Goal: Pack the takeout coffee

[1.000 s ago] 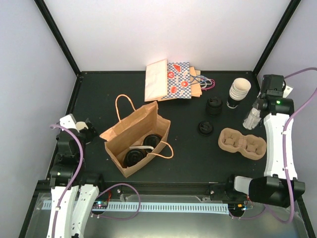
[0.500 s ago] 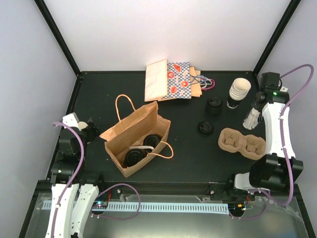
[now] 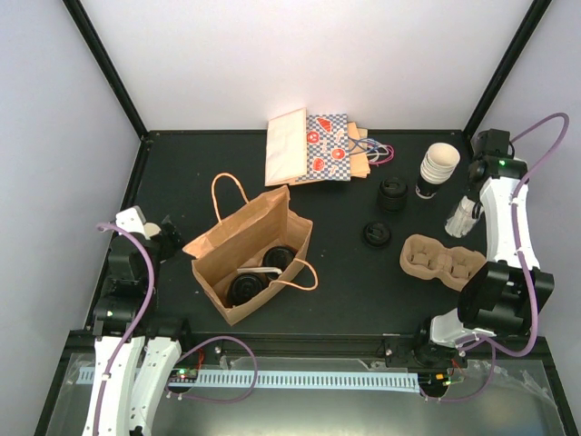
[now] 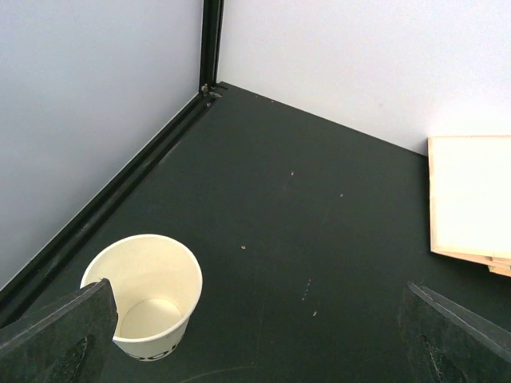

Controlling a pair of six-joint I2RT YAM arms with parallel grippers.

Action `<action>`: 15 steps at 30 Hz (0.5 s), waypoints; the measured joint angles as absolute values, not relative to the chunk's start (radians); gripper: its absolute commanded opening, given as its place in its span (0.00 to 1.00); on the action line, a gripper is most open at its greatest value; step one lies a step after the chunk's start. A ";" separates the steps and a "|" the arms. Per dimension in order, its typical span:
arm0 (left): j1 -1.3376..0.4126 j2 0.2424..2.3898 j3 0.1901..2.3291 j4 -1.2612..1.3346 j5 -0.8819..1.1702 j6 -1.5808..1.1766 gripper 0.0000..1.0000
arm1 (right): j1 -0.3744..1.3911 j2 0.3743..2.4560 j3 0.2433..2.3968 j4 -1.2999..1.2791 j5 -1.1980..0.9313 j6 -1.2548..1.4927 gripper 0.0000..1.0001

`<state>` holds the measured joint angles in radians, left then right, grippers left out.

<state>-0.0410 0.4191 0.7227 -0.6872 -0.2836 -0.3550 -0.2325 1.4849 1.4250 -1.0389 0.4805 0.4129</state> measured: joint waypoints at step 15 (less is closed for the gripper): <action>-0.047 0.419 0.723 -0.687 -0.283 -0.354 0.99 | -0.233 1.475 1.435 -1.041 0.498 0.415 0.06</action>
<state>-0.0475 0.4191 0.7227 -0.6872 -0.2832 -0.3538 -0.2325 1.4746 1.4345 -1.0409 0.4976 0.4152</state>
